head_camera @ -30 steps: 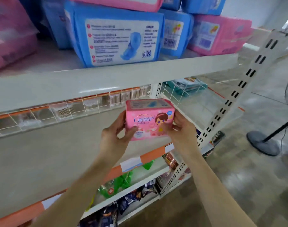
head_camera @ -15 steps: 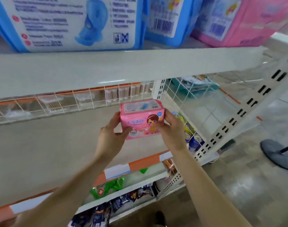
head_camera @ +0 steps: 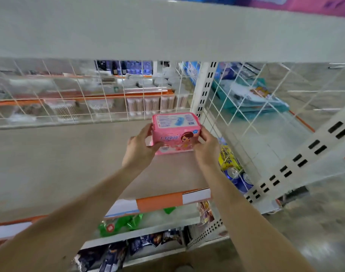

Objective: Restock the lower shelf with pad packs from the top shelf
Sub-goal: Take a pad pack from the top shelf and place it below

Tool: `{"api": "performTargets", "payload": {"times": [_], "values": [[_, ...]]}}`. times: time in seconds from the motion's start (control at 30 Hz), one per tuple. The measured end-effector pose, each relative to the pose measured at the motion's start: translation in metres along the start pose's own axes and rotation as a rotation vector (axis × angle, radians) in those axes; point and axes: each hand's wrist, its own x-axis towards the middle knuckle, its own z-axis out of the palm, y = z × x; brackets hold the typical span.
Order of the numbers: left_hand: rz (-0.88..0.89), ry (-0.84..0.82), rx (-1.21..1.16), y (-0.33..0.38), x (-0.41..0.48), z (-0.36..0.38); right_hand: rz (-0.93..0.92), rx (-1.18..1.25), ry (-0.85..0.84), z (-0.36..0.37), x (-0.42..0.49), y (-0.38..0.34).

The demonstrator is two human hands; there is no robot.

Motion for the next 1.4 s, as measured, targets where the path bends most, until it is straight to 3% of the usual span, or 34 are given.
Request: {"api": "performTargets", "payload": {"times": [0.67,0.97,1.2,1.33,1.4], "values": [[0.056,0.040,0.002,-0.019,0.085,0.045,0.015,-0.022,0.206,0.028,0.087,0.014],[0.035,0.000,0.010,-0.016,0.101,0.047,0.063,-0.124,0.161,0.023,0.103,0.007],[0.044,-0.067,0.083,-0.008,0.088,0.032,0.071,-0.133,0.107,0.014,0.084,-0.007],[0.060,-0.108,0.267,-0.005,0.069,0.010,0.053,-0.160,0.101,0.005,0.046,-0.023],[0.153,-0.144,0.375,-0.003,0.062,-0.001,0.008,-0.242,0.067,0.001,0.030,-0.030]]}}
